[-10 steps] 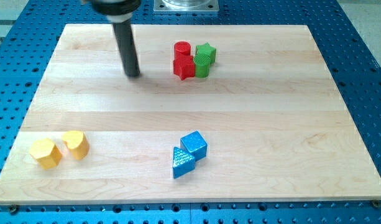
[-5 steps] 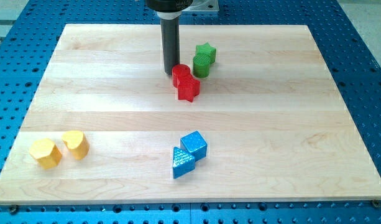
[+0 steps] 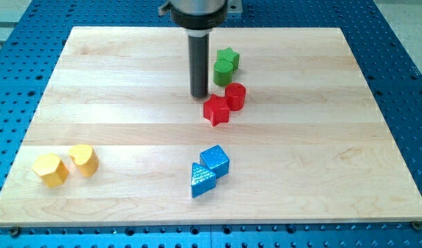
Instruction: Separate the red blocks from each other
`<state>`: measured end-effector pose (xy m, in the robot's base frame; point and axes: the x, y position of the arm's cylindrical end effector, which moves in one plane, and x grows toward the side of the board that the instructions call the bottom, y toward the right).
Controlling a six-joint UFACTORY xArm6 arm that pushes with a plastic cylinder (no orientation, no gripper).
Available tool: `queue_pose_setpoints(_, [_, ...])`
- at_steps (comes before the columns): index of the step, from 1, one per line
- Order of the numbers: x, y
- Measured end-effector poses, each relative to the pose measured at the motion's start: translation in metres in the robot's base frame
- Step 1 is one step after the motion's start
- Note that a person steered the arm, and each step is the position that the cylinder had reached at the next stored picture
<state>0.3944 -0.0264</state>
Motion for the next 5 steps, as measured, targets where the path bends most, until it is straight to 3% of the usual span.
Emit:
queue_pose_setpoints(1, [0.026, 0.022])
queue_pose_setpoints(3, [0.009, 0.101])
queue_pose_setpoints(5, [-0.010, 0.093])
